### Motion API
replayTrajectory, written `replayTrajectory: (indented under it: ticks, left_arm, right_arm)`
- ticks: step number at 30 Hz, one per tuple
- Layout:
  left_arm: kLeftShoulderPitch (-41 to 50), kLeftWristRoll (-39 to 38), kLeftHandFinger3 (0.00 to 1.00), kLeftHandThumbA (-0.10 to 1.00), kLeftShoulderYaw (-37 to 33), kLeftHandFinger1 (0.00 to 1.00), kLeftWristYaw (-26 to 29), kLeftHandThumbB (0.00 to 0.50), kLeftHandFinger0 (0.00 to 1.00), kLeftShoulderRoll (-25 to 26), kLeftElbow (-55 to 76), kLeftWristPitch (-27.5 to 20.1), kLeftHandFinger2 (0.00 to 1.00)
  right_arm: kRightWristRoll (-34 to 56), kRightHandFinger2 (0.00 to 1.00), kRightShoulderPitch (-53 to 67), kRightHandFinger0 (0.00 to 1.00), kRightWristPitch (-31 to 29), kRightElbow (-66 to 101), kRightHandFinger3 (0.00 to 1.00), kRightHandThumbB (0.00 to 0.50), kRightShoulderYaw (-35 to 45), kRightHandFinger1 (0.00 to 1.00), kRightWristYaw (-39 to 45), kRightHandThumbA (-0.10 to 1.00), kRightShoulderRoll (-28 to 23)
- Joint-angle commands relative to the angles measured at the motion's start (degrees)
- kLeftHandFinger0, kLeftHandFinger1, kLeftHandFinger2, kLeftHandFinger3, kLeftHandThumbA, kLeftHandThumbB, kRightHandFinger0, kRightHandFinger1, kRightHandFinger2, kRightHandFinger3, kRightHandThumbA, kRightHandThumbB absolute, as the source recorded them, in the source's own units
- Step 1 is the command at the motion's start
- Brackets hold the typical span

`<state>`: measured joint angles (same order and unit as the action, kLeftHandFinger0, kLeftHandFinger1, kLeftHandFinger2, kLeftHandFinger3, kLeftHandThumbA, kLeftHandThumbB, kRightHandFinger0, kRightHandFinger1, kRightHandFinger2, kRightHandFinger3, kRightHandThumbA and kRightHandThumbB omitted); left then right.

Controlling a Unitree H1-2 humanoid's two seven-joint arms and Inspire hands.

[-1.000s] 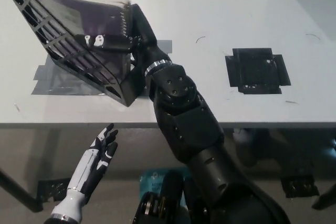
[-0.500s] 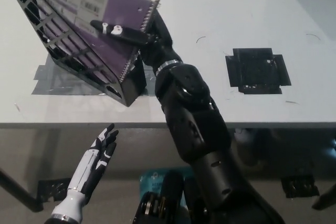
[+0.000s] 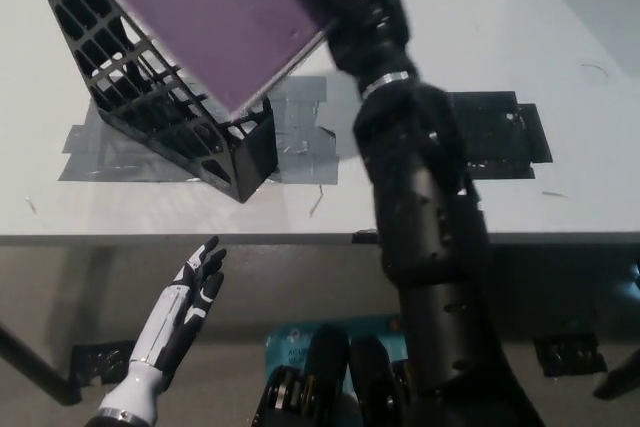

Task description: A shelf with a book inside it is placed on the center of the desk infront of the robot. The robot uses its right hand to grab the book, take it out and hand it to a person.

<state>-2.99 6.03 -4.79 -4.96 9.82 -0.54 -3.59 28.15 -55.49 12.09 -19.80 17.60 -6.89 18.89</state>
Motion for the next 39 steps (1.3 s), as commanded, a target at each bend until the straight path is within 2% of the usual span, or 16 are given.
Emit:
replayTrajectory:
  ticks: [1, 4, 7, 12, 14, 16, 19, 20, 22, 25, 28, 29, 33, 39]
  left_arm:
    - [-0.4, -0.2, 1.00, 0.92, 0.2, 1.00, -0.7, 0.304, 1.00, 0.8, 0.5, -2.5, 1.00]
    - [-0.2, -0.4, 1.00, 0.91, 0.3, 1.00, -0.8, 0.310, 1.00, 0.8, 0.7, -2.1, 1.00]
    - [0.3, -0.3, 1.00, 0.91, 0.3, 1.00, -0.7, 0.306, 1.00, 0.7, 1.1, -1.5, 1.00]
    - [0.8, 0.2, 1.00, 0.92, 0.4, 1.00, -0.3, 0.323, 1.00, 0.8, 1.4, -1.2, 1.00]
    - [0.9, 0.6, 1.00, 0.93, 0.4, 1.00, -0.1, 0.315, 1.00, 0.8, 1.5, -1.3, 1.00]
    - [0.9, 0.7, 1.00, 0.93, 0.5, 1.00, 0.0, 0.312, 1.00, 0.8, 1.5, -1.2, 1.00]
    - [0.8, 0.6, 1.00, 0.93, 0.6, 1.00, 0.2, 0.322, 1.00, 0.7, 1.4, -1.3, 1.00]
    - [0.7, 0.8, 1.00, 0.94, 0.7, 1.00, 0.3, 0.325, 1.00, 0.8, 1.1, -1.6, 1.00]
    - [0.9, 1.2, 1.00, 0.95, 0.8, 1.00, 0.5, 0.319, 1.00, 0.9, 1.1, -1.4, 1.00]
    - [1.2, 0.8, 1.00, 0.93, 1.0, 1.00, 0.4, 0.302, 1.00, 0.8, 1.2, -1.6, 1.00]
    - [1.6, 0.6, 1.00, 0.93, 1.1, 1.00, 0.4, 0.306, 1.00, 0.7, 1.2, -1.8, 1.00]
    - [1.6, 0.7, 1.00, 0.94, 1.1, 1.00, 0.4, 0.308, 1.00, 0.7, 1.3, -1.8, 1.00]
    - [2.0, -0.5, 1.00, 0.91, 1.4, 1.00, 0.1, 0.318, 1.00, 0.4, 1.2, -2.3, 1.00]
    - [2.0, 0.0, 1.00, 0.93, 1.5, 1.00, 0.0, 0.303, 1.00, 0.5, 1.8, -1.9, 1.00]
  right_arm:
    - [14.7, 0.00, -11.8, 0.00, 2.4, 11.5, 0.00, 0.040, 4.3, 0.00, -2.8, 1.00, 1.5]
    - [15.5, 0.00, -12.2, 0.00, 3.3, 12.7, 0.00, 0.061, 5.5, 0.00, -4.0, 1.00, 0.5]
    - [18.0, 0.00, -12.2, 0.00, 3.6, 13.4, 0.00, 0.062, 8.1, 0.00, -5.7, 1.00, -0.2]
    - [21.3, 0.00, -11.4, 0.00, 3.9, 13.0, 0.00, 0.031, 12.4, 0.00, -8.9, 1.00, -2.2]
    - [21.8, 0.00, -10.9, 0.00, 4.1, 12.3, 0.00, 0.037, 13.4, 0.00, -9.5, 1.00, -3.1]
    - [22.4, 0.00, -9.6, 0.00, 2.8, 9.9, 0.00, 0.001, 15.3, 0.00, -9.4, 1.00, -4.2]
    - [22.9, 0.00, -8.5, 0.00, 2.4, 8.0, 0.00, 0.000, 16.3, 0.00, -9.2, 1.00, -4.6]
    - [22.5, 0.00, -7.5, 0.00, 2.1, 5.8, 0.04, 0.000, 16.6, 0.00, -8.5, 1.00, -5.0]
    - [21.8, 0.00, -6.4, 0.00, 1.9, 3.7, 0.00, 0.000, 16.6, 0.00, -8.0, 1.00, -5.4]
    - [22.3, 0.00, -5.1, 0.00, -0.2, -2.6, 0.00, 0.000, 18.7, 0.00, -8.8, 1.00, -5.6]
    - [21.0, 0.00, -4.1, 0.00, -1.9, -6.6, 0.00, 0.000, 18.7, 0.00, -7.6, 1.00, -5.9]
    - [20.8, 0.00, -3.7, 0.00, -2.6, -8.9, 0.08, 0.000, 19.0, 0.00, -7.2, 1.00, -5.9]
    - [19.9, 0.00, -2.7, 0.00, -6.2, -16.8, 0.15, 0.000, 19.2, 0.00, -5.7, 0.96, -6.3]
    - [17.8, 0.00, -2.5, 0.00, -9.8, -23.8, 0.12, 0.000, 17.7, 0.00, -4.0, 1.00, -7.0]
